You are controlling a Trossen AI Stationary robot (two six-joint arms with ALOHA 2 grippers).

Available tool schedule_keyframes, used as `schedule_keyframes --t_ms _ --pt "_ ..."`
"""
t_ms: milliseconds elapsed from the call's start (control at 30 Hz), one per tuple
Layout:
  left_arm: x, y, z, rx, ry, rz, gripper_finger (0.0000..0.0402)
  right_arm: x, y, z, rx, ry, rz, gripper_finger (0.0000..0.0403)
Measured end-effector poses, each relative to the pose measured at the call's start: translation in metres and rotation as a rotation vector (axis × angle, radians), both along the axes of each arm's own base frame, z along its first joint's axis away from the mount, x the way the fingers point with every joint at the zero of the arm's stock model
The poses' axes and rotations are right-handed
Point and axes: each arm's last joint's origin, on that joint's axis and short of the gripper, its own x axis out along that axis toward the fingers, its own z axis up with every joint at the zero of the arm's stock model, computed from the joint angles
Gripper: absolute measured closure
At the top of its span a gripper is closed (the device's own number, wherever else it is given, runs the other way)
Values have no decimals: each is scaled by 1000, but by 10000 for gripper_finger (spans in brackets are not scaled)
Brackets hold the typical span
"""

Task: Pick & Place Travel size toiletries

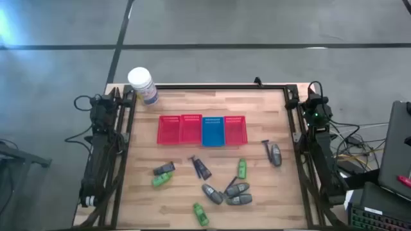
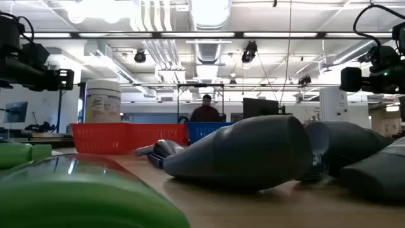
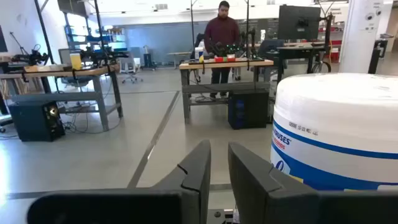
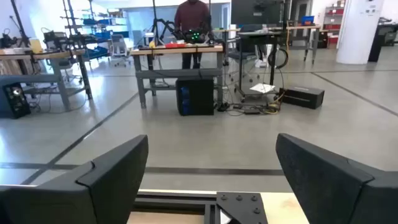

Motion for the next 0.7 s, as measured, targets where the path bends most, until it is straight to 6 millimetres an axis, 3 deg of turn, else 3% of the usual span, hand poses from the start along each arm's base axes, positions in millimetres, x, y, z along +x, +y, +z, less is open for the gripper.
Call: schedule_keyframes --t_ms 233,700 --pt "0 0 0 0 0 0 342 0 0 0 0 0 0 45" --pt "0 0 0 0 0 0 342 0 0 0 0 0 0 89"
